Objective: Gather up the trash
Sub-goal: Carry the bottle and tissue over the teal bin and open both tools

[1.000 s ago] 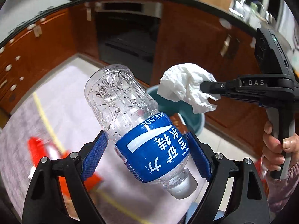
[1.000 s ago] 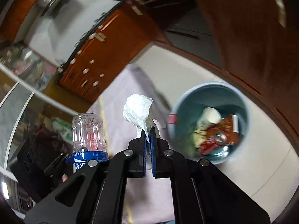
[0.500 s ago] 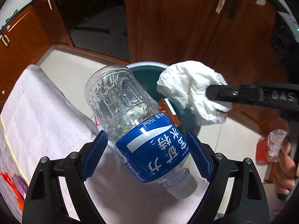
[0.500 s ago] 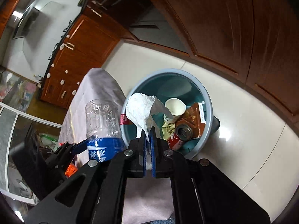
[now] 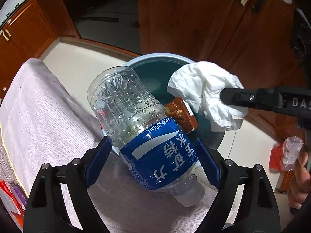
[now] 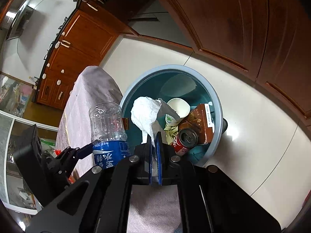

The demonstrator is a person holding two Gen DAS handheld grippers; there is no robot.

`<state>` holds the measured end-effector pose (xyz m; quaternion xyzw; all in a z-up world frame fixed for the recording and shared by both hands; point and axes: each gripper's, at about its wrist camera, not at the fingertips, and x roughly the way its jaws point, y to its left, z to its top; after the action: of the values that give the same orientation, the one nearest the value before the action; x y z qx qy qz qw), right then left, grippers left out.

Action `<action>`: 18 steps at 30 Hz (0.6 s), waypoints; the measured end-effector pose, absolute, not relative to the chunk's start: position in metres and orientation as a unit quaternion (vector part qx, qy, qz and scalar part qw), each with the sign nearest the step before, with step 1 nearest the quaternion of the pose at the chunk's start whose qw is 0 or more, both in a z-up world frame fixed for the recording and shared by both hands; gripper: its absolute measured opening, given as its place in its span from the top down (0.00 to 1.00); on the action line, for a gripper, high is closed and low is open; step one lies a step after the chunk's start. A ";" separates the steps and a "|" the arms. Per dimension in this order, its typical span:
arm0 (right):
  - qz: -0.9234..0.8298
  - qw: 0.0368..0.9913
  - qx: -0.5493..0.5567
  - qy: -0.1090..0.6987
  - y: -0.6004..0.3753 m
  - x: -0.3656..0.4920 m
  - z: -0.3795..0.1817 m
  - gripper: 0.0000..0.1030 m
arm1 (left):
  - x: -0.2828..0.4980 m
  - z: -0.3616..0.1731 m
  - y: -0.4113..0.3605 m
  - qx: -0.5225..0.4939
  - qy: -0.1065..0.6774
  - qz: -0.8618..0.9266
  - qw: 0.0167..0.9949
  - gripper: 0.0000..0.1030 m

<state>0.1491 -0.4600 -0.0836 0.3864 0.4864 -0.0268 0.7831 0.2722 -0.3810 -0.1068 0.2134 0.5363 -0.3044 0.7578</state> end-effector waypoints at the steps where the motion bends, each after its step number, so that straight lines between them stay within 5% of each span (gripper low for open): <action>1: -0.028 0.783 0.385 0.487 -0.459 0.149 -0.083 0.96 | 0.273 -0.105 -0.382 0.211 0.533 -0.305 0.760 0.14; 5: -0.031 0.783 0.383 0.489 -0.459 0.153 -0.083 0.96 | 0.276 -0.099 -0.381 0.205 0.525 -0.313 0.764 0.05; 15: -0.038 0.785 0.376 0.490 -0.460 0.161 -0.081 0.96 | 0.281 -0.094 -0.358 0.182 0.528 -0.310 0.770 0.05; 18: -0.040 0.783 0.382 0.489 -0.461 0.165 -0.082 0.89 | 0.277 -0.084 -0.348 0.169 0.523 -0.312 0.775 0.05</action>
<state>0.1654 -0.4614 -0.0817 0.3821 0.4887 -0.0404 0.7832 0.2771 -0.3476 -0.0836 0.1689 0.5234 -0.3116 0.7748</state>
